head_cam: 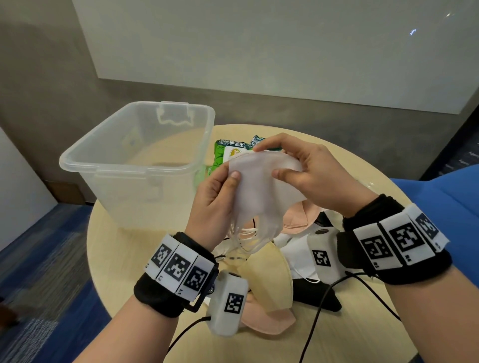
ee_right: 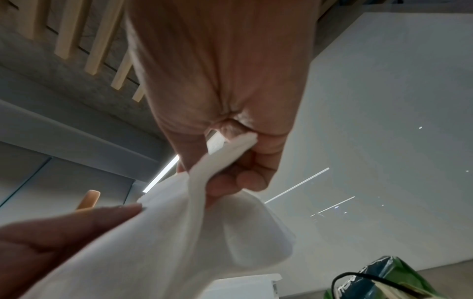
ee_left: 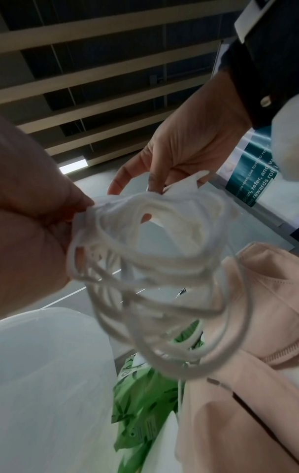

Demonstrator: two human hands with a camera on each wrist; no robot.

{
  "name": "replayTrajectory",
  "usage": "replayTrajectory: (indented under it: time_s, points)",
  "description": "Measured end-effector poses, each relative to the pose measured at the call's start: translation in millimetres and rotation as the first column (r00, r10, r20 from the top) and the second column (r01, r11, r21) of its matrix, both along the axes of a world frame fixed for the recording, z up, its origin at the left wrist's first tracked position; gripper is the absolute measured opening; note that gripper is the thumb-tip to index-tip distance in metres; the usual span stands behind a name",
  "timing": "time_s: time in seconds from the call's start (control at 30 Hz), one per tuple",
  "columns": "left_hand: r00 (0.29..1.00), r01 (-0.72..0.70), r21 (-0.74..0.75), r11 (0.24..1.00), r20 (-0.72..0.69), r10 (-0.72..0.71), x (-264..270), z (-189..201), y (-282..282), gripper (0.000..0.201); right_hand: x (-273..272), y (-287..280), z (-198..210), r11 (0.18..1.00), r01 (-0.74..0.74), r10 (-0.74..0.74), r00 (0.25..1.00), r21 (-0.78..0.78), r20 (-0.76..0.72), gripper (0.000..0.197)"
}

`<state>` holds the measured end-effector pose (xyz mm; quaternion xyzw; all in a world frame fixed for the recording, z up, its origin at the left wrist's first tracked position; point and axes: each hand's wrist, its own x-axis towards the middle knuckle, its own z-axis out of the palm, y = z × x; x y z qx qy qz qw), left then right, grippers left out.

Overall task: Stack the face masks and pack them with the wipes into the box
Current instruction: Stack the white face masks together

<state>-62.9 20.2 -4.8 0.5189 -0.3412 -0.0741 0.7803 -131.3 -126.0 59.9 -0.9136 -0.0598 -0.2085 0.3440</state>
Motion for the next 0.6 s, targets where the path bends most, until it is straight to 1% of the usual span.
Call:
replayTrajectory:
  time_s: [0.1,0.17,0.2,0.27,0.33,0.4,0.5,0.53,0.6]
  points:
    - [0.999,-0.031,-0.005,1.0,0.017,0.031,-2.6,-0.1,1.1,0.034,-0.7,-4.1,-3.1,1.0,-0.004,0.004,1.0,-0.007,0.015,0.038]
    - [0.995,-0.09,-0.006,0.996,0.035,0.09,-5.1,-1.0,2.1,0.045,-1.7,-6.2,-7.5,1.0,0.005,-0.005,0.999,0.0,0.042,0.032]
    - [0.993,-0.112,-0.016,0.994,0.045,0.112,-5.9,-0.8,2.4,0.047,-2.3,-6.1,-9.4,1.0,0.012,-0.012,0.998,0.008,0.064,0.029]
    - [0.989,-0.135,-0.039,0.99,0.056,0.137,-6.7,0.4,2.6,0.043,-2.7,-4.8,-11.9,0.999,0.035,-0.038,0.993,0.029,0.116,0.015]
    - [0.988,-0.139,-0.021,0.99,0.068,0.141,-6.5,1.9,2.5,0.033,-2.4,-4.2,-12.7,0.997,0.067,-0.072,0.982,0.032,0.177,0.005]
    - [0.988,-0.143,0.026,0.989,0.064,0.141,-5.9,1.9,2.5,0.029,-1.3,-5.2,-13.3,0.995,0.098,-0.097,0.967,0.007,0.234,0.006]
    - [0.99,-0.135,0.056,0.989,0.043,0.133,-8.0,3.9,3.0,0.034,-2.4,-6.2,-14.1,0.987,0.152,-0.127,0.93,-0.048,0.344,0.005]
    - [0.992,-0.121,0.051,0.991,0.029,0.12,-8.5,4.3,2.9,0.036,-3.2,-5.7,-14.2,0.986,0.156,-0.12,0.919,-0.066,0.376,0.004]
    - [0.996,-0.092,0.04,0.995,-0.006,0.092,-8.8,5.3,3.5,0.037,-4.0,-4.4,-14.6,0.99,0.113,-0.072,0.918,-0.083,0.389,0.003]
